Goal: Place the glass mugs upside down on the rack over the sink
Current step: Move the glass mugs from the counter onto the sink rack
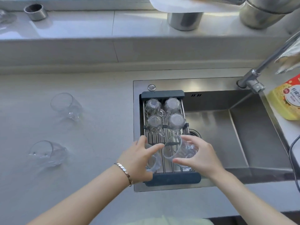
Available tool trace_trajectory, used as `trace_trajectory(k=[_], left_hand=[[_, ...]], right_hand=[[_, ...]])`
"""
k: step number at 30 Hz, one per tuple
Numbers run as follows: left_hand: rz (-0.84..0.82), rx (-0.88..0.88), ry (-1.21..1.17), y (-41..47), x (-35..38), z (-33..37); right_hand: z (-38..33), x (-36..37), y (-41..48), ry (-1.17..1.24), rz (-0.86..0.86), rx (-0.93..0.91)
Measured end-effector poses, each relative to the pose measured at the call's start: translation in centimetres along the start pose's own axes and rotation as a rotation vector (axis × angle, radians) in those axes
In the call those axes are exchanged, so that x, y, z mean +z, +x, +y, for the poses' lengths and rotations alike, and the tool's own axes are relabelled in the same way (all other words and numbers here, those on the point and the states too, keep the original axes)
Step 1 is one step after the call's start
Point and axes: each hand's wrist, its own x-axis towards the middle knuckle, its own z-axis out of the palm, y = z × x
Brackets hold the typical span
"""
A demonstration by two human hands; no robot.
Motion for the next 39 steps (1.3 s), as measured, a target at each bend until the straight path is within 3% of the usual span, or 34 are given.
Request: trace_trajectory(k=[6, 14, 18, 23, 30, 35, 39], left_hand=[[-0.06, 0.16, 0.091, -0.4, -0.9, 1.4], [-0.177, 0.128, -0.183, -0.9, -1.5, 2.5], [-0.1, 0.079, -0.422, -1.3, -1.5, 2.7], [-0.146, 0.022, -0.599, -1.9, -1.5, 2.2], [-0.201, 0.044, -0.68, -2.2, -0.9, 1.5], [-0.053, 0.071, -0.423, -2.6, -0.9, 0.5], [0.097, -0.083, -0.233, -3.5, -1.0, -1.3]], right_hand=[[-1.1, -0.6, -0.1, -0.099, 0.037, -0.177], [-1.2, -0.5, -0.5, -0.058, 0.14, -0.337], [-1.0, -0.6, -0.7, 0.12, 0.073, -0.197], [0.7, -0.6, -1.5, 0.225, -0.179, -0.121], [2.7, 1.9, -1.8, 0.631, -0.222, 0.076], [1.3, 0.7, 0.0, 0.414, -0.14, 0.091], [1.9, 1.3, 3.1, -0.053, -0.114, 0.118]])
